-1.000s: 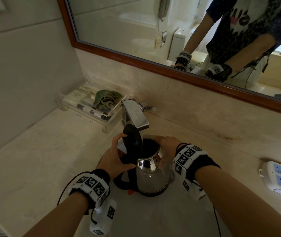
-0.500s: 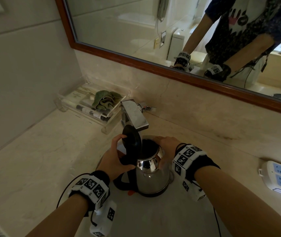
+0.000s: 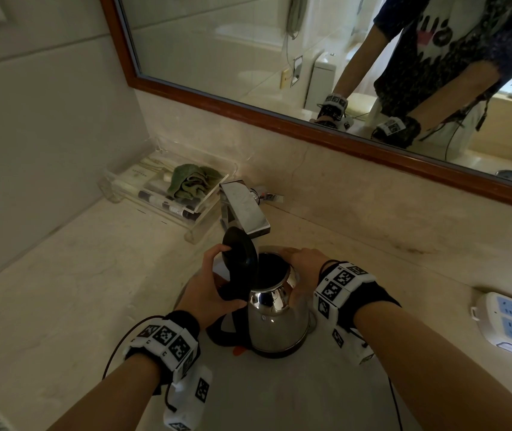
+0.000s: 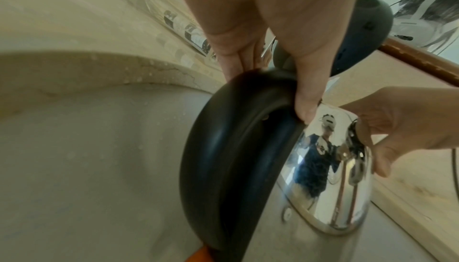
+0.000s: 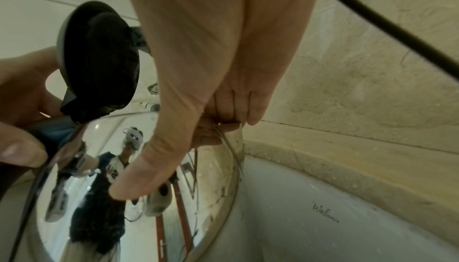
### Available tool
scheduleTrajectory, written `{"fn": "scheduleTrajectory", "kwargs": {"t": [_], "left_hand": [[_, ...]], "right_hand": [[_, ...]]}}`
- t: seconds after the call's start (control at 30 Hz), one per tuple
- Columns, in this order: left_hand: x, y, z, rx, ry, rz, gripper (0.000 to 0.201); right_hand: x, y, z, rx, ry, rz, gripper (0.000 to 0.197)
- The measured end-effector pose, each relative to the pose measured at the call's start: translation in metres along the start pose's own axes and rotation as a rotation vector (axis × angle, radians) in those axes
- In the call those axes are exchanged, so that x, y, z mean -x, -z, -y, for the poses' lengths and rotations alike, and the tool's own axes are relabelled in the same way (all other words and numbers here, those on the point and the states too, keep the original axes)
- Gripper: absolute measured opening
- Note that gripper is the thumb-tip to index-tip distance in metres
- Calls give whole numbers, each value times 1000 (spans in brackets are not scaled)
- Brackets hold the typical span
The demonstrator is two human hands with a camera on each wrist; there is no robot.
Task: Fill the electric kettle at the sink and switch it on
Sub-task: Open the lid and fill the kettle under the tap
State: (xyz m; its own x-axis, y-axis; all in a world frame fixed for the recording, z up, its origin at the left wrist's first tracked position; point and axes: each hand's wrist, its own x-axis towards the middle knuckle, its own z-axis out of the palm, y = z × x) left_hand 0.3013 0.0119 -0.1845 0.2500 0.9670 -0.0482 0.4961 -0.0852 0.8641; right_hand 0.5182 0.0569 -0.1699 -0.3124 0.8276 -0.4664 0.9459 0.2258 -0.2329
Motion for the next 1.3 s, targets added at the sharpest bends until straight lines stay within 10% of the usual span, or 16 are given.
{"fn": "scheduleTrajectory", "kwargs": {"t": [1.3], "left_hand": [[0,-1,1,-41,6,0,96]], "right_hand": [[0,2,-1,-15,0,16,104]]}}
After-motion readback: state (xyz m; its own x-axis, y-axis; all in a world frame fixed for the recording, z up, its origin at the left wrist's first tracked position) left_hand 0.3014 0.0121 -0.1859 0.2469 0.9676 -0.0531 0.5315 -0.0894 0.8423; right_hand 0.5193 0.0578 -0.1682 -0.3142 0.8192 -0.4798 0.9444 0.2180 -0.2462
